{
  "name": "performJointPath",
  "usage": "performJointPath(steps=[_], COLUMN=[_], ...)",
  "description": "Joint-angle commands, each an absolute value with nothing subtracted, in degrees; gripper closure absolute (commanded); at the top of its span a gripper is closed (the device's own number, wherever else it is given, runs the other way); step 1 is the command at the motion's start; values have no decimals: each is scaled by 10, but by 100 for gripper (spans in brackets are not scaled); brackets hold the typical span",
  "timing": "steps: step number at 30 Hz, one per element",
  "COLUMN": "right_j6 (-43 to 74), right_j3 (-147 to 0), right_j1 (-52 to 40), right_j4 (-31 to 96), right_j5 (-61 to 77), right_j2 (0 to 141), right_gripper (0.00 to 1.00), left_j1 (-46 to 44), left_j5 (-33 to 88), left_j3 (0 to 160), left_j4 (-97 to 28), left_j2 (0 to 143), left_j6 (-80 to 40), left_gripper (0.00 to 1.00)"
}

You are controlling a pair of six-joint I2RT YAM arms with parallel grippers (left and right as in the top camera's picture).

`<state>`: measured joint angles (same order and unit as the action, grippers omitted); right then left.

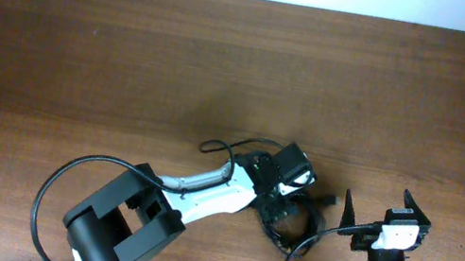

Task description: Untangle cables

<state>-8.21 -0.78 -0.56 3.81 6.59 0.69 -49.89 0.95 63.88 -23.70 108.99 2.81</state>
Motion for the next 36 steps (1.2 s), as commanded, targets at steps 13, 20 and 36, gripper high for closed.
performJointPath(steps=[13,20,36], right_j6=[-86,-86,180], right_j3=[-3,-3,-3], right_j1=[-4,-4,-4], right_j4=[39,38,-54], right_j5=[69,72,203], right_j2=[2,2,2], right_gripper=[1,1,1], left_j1=[-501,-501,-501], left_j5=[-127,-170,-237], left_j3=[651,651,651], left_j4=[-236,-236,-318], left_j2=[980,872,706], left_j6=[28,28,6], left_gripper=[100,100,100])
